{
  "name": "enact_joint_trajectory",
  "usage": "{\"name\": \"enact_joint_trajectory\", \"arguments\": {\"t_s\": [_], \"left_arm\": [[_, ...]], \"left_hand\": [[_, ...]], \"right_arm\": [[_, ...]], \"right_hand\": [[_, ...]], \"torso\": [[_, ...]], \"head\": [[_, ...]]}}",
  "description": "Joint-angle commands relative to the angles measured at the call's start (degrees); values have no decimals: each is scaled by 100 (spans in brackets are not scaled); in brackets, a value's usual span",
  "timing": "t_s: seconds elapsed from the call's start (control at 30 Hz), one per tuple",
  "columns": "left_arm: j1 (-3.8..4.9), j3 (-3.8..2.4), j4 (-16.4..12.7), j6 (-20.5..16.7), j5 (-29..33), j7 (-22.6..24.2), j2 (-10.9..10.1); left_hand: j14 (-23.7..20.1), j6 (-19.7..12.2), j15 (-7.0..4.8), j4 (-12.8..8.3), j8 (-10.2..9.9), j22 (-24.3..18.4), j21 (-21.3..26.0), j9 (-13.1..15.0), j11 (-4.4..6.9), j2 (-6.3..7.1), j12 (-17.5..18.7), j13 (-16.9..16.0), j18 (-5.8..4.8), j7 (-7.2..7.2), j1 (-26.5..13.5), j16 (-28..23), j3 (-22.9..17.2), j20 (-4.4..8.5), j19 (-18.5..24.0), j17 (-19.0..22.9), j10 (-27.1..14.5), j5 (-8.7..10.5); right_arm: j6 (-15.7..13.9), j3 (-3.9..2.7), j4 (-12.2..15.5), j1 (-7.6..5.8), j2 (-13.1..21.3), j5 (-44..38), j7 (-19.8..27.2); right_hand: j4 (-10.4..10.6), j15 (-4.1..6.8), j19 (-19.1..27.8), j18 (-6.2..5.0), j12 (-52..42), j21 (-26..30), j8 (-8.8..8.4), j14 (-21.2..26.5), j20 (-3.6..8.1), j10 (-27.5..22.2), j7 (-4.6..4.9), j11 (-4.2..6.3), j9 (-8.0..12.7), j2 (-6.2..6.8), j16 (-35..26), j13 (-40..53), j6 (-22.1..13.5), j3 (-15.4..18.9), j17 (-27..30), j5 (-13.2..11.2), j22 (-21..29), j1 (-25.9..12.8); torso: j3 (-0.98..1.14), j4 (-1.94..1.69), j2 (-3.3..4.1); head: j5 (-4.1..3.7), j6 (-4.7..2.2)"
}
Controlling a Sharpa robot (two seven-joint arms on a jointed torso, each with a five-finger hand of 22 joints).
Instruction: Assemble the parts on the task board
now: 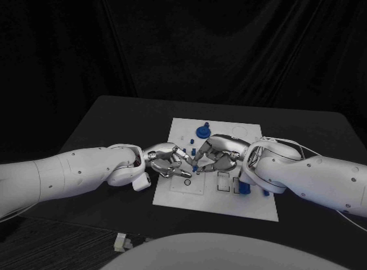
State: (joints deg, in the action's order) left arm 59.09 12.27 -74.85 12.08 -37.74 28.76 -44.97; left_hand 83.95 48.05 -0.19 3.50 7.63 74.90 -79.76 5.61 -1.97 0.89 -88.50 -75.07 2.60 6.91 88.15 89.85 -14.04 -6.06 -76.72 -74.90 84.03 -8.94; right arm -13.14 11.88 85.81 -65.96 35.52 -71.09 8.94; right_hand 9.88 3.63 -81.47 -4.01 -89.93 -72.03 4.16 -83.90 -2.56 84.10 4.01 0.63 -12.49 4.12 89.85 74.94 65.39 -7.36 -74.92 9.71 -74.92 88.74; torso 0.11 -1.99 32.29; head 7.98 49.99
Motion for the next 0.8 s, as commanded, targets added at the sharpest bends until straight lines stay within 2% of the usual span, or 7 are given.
{"name": "enact_joint_trajectory", "arguments": {"t_s": [0.03,0.07,0.33,0.8], "left_arm": [[-10,-5,-4,80,25,65,0],[-10,-5,-2,73,25,64,-5],[-10,-5,-3,15,25,41,-55],[-10,-5,-42,-93,25,33,-166]], "left_hand": [[605,-118,50,-4,-52,1081,5,-26,-52,-39,-40,-1350,54,7,41,15,45,-46,-35,-1510,418,-34],[605,-247,59,-7,-102,1082,4,-48,-63,-38,-74,-1394,55,23,43,15,57,-58,-38,-1510,474,-33],[605,-621,90,-18,-219,1075,23,-109,-96,-55,-34,-1342,62,55,62,15,86,-96,-20,-1510,406,-31],[605,-722,101,-18,-240,1071,34,-123,-112,-66,-3,-1303,65,82,66,15,96,-107,-7,-1510,357,-31]], "right_arm": [[28,-2,2,-6,1,0,-16],[26,-2,2,-6,1,0,-16],[23,-2,-6,-6,1,0,-16],[56,-2,-37,-6,6,0,-32]], "right_hand": [[-47,-42,16,15,-7,16,-21,-610,-36,590,50,-43,9,-4,15,1506,5,3,-1508,18,-993,30],[-47,-43,18,14,-7,20,-21,-610,-37,590,52,-44,10,-4,15,1506,5,3,-1508,18,-991,30],[-48,-45,22,13,-7,28,-20,-610,-39,590,54,-46,11,-3,15,1506,6,4,-1508,17,-989,29],[-53,-55,21,14,-7,22,-12,-610,-48,590,60,-58,11,-7,15,1506,25,4,-1508,16,-991,31]], "torso": [[1,0,0],[1,-1,1],[1,0,0],[0,-2,-3]], "head": [[5,1],[0,1],[10,1],[17,1]]}}
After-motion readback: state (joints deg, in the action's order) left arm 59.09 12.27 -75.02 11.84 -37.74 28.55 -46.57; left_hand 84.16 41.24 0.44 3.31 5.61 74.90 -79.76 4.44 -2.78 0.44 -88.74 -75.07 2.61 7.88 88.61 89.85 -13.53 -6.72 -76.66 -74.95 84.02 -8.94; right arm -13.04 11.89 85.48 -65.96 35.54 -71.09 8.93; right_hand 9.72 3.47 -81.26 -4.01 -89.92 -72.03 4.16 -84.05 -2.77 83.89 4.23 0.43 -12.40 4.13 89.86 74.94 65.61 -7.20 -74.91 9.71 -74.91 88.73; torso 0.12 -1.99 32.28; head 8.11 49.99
